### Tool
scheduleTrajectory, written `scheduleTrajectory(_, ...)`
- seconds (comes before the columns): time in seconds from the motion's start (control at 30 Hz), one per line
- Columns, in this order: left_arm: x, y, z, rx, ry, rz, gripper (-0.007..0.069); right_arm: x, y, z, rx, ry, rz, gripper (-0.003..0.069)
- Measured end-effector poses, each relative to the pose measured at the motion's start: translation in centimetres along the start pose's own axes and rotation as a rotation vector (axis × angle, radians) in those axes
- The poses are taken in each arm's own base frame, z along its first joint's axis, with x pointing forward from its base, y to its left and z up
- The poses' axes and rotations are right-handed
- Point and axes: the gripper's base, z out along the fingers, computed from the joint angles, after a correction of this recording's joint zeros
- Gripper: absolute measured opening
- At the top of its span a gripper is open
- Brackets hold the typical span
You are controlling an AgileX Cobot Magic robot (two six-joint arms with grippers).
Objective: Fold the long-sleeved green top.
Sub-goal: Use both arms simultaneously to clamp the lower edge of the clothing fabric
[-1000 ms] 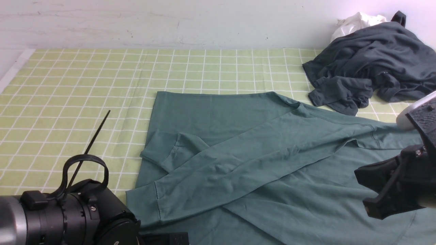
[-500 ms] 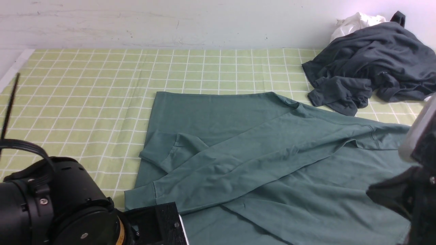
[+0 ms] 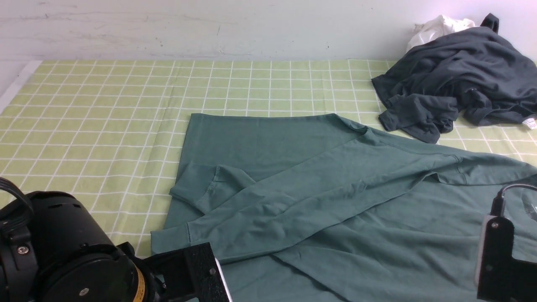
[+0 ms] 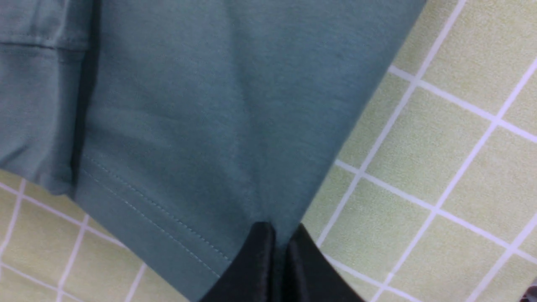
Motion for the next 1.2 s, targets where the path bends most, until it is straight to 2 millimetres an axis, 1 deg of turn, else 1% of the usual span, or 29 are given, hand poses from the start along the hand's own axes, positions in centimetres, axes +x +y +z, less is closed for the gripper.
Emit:
scheduleTrajectory(0.07,-0.1,0.0,0.0,0.005,-0.008,-0.006,-0.0001,-0.5,-0.2,0.8,0.006,-0.008,-0.004,0.0318)
scheduleTrajectory(0.2,-0.2,-0.1,0.0,0.007,-0.019,-0.010,-0.0001,-0.8,-0.3,1.8,-0.008,0.011,-0.023,0.0318)
scheduleTrajectory(0.4,-0.2,-0.2,0.0,0.017,-0.024,-0.016,-0.0001,-1.4,-0.6,3.7,-0.020,0.051,-0.098,0.0318)
scheduleTrajectory(0.47,-0.2,-0.2,0.0,0.018,-0.024,-0.017,-0.0001,-1.6,-0.7,4.2,-0.025,0.055,-0.113,0.0307)
scheduleTrajectory(0.53,-0.2,-0.2,0.0,0.018,-0.025,-0.017,-0.0001,-1.7,-0.7,4.5,-0.032,0.059,-0.113,0.0266)
scheduleTrajectory(0.57,-0.2,-0.2,0.0,0.018,-0.025,-0.017,-0.0002,-1.7,-0.7,4.6,-0.033,0.059,-0.109,0.0255)
scheduleTrajectory(0.6,-0.2,-0.2,0.0,0.019,-0.025,-0.018,-0.0003,-1.8,-0.6,4.6,-0.036,0.058,-0.090,0.0211)
scheduleTrajectory(0.67,-0.2,-0.2,0.0,0.019,-0.025,-0.018,-0.0003,-1.8,-0.6,4.6,-0.041,0.055,-0.067,0.0145)
scheduleTrajectory(0.73,-0.2,-0.2,0.0,0.019,-0.025,-0.018,-0.0003,-1.8,-0.5,4.6,-0.043,0.055,-0.054,0.0057)
scheduleTrajectory(0.8,-0.2,-0.2,0.0,0.019,-0.025,-0.019,-0.0003,-1.8,-0.5,4.6,-0.043,0.055,-0.053,0.0013)
scheduleTrajectory(0.97,-0.2,-0.1,0.0,0.013,-0.023,-0.059,-0.0003,-1.9,-0.8,4.2,-0.038,0.059,-0.047,-0.0014)
scheduleTrajectory(1.1,-0.2,0.3,-0.1,-0.017,-0.021,-0.106,-0.0003,-2.1,-1.6,3.1,-0.013,0.057,-0.027,-0.0016)
scheduleTrajectory(1.13,-0.3,0.6,-0.3,-0.028,-0.026,-0.135,-0.0003,-2.2,-2.0,2.4,0.002,0.052,-0.013,-0.0016)
scheduleTrajectory(1.2,-0.2,0.9,-0.4,-0.035,-0.029,-0.160,-0.0003,-2.2,-2.1,2.3,0.003,0.058,-0.006,-0.0016)
